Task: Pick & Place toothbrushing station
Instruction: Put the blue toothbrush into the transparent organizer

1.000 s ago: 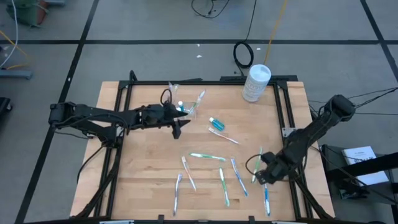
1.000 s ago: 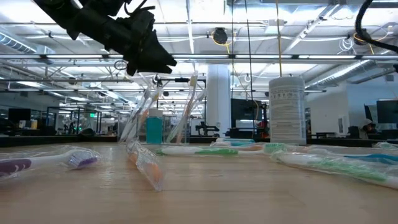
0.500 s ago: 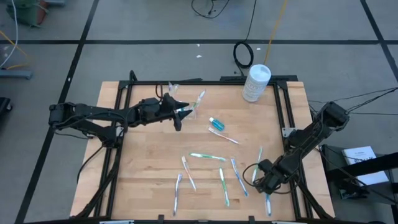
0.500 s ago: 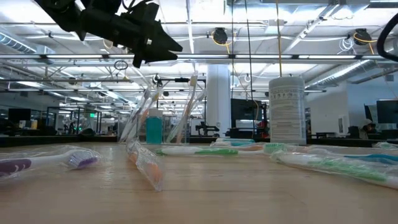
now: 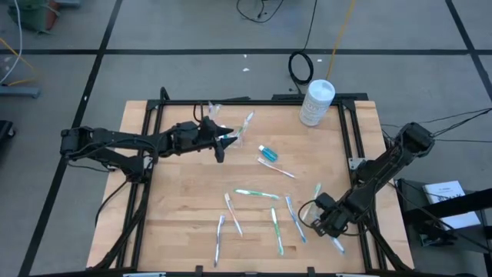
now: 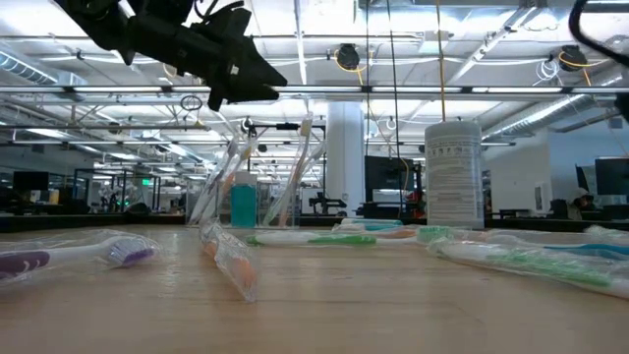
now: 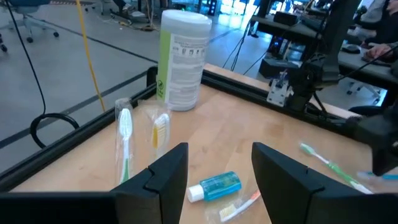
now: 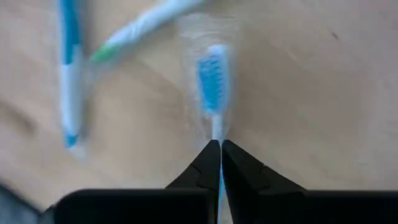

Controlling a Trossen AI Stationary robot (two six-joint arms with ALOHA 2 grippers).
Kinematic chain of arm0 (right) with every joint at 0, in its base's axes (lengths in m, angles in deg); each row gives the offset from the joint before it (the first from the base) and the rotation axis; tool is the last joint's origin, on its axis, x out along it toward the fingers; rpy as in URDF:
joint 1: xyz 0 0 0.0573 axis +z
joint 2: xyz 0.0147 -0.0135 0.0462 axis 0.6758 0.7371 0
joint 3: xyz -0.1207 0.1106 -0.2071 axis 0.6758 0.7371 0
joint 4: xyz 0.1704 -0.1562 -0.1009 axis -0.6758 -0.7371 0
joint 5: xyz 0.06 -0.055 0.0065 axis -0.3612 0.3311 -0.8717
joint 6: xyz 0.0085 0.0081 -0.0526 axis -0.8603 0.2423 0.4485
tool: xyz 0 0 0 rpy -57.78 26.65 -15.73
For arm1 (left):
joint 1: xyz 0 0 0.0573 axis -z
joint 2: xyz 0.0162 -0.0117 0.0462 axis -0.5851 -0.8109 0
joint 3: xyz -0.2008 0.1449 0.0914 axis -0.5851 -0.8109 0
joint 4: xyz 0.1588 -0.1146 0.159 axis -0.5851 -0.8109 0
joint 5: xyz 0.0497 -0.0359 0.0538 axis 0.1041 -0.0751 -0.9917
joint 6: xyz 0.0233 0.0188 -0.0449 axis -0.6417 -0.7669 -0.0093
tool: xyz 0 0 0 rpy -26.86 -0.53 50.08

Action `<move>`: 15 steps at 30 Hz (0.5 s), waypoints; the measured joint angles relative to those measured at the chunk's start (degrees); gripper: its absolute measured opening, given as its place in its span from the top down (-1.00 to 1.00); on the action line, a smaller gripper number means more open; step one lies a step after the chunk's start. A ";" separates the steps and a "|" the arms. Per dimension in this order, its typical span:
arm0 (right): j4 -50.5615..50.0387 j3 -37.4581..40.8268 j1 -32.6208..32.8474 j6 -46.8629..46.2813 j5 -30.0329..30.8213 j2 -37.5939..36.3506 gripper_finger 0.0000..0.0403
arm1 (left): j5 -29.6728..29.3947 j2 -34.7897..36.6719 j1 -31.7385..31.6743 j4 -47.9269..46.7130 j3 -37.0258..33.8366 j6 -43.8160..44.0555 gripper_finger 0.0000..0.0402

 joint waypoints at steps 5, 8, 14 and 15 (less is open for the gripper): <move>-0.89 -0.03 -0.10 0.79 5.26 -6.54 0.98 | -0.02 0.00 0.03 -1.18 0.00 0.34 0.08; -2.08 -0.03 -0.19 4.48 11.58 -10.45 0.99 | 0.00 0.00 0.03 -1.11 0.00 0.36 0.08; 1.62 -0.03 -2.95 22.86 31.45 -15.94 1.00 | 0.02 0.00 0.09 -1.05 0.00 1.91 0.08; 2.61 -0.05 -3.80 26.32 33.81 -16.48 1.00 | 0.02 0.00 0.09 -1.06 0.00 1.91 0.08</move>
